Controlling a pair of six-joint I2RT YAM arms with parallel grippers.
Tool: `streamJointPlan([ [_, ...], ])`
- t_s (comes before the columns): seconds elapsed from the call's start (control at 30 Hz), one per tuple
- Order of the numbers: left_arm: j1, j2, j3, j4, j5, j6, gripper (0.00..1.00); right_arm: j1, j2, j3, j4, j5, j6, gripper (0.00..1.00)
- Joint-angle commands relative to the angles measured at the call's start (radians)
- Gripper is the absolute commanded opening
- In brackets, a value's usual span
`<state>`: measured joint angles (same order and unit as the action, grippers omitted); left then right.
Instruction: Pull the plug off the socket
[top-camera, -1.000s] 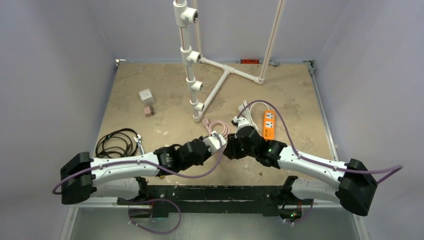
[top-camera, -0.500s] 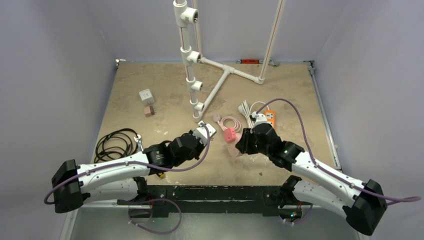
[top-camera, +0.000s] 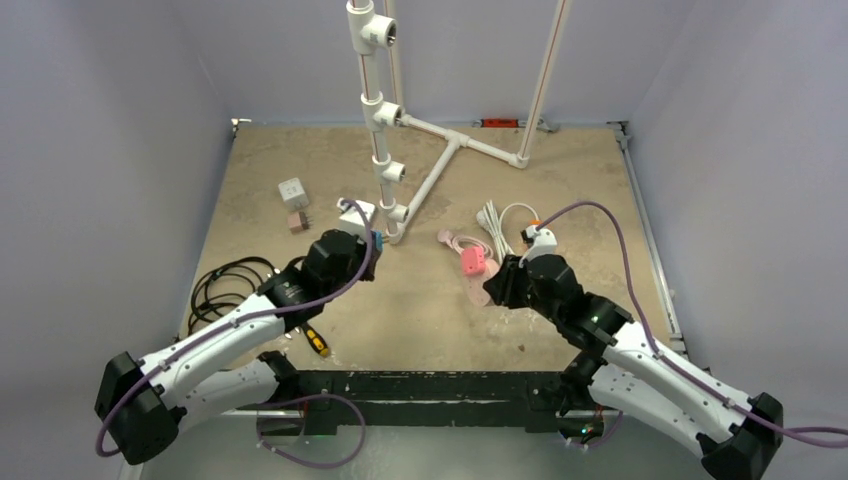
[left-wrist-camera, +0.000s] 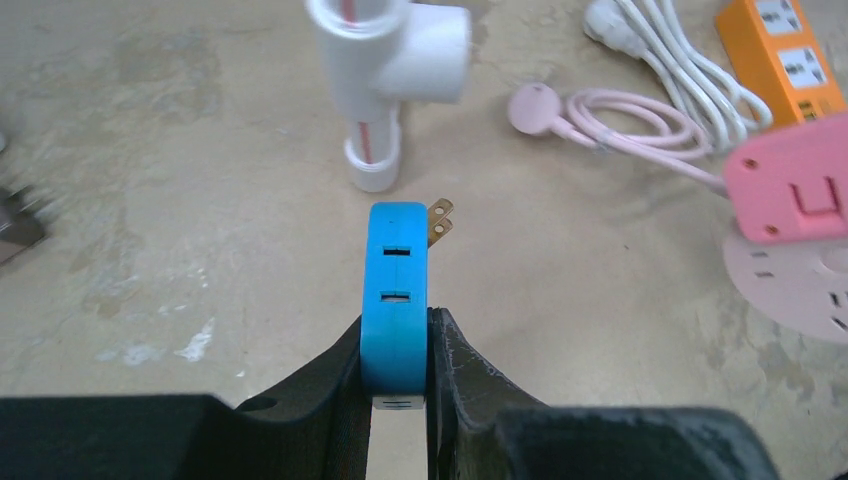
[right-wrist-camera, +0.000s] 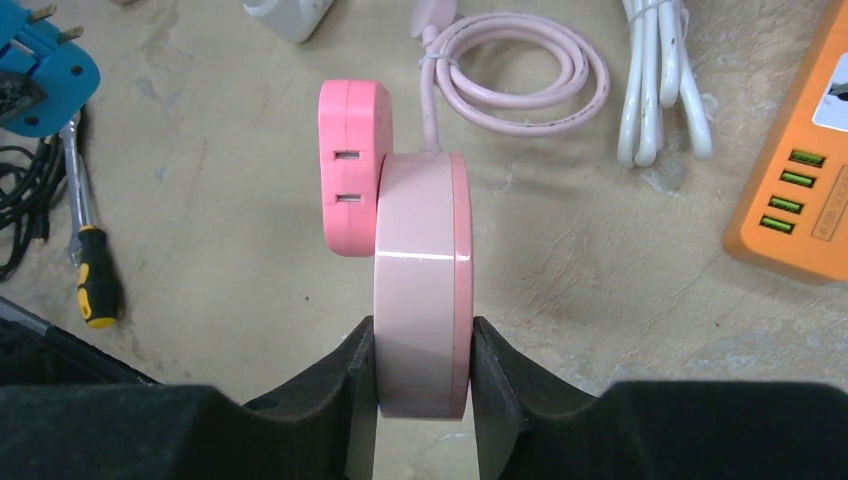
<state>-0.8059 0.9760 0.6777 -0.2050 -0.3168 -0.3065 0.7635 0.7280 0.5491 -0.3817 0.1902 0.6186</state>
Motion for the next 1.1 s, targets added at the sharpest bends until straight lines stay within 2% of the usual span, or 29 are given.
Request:
streamJointPlan([
  [0.0,0.139,-0.065,-0.055,0.078,0.057,-0.091,0.00,-0.006,-0.075,0.011,0.055,0.032,-0.014,0.00],
  [0.13,0.274,-0.082,-0.106,0.139,0.065,-0.122,0.00,-0.006,-0.133,0.004,0.052,-0.007,-0.024,0.00],
  [0.23,0.340,-0.069,-0.123,0.249,0.034,-0.119,0.00,-0.005,-0.161,0.003,0.040,-0.043,-0.033,0.00],
  [0.6,0.682,0.167,-0.165,0.517,0.140,-0.179,0.00,-0.005,-0.182,0.009,0.020,-0.082,-0.053,0.00],
  [0.87,0.796,0.343,-0.244,0.674,0.270,-0.161,0.00,-0.005,-0.119,0.017,0.013,-0.085,-0.061,0.00],
  [1.07,0.841,0.409,-0.217,0.692,0.324,-0.177,0.09,-0.004,-0.109,0.013,0.039,-0.106,-0.062,0.00],
])
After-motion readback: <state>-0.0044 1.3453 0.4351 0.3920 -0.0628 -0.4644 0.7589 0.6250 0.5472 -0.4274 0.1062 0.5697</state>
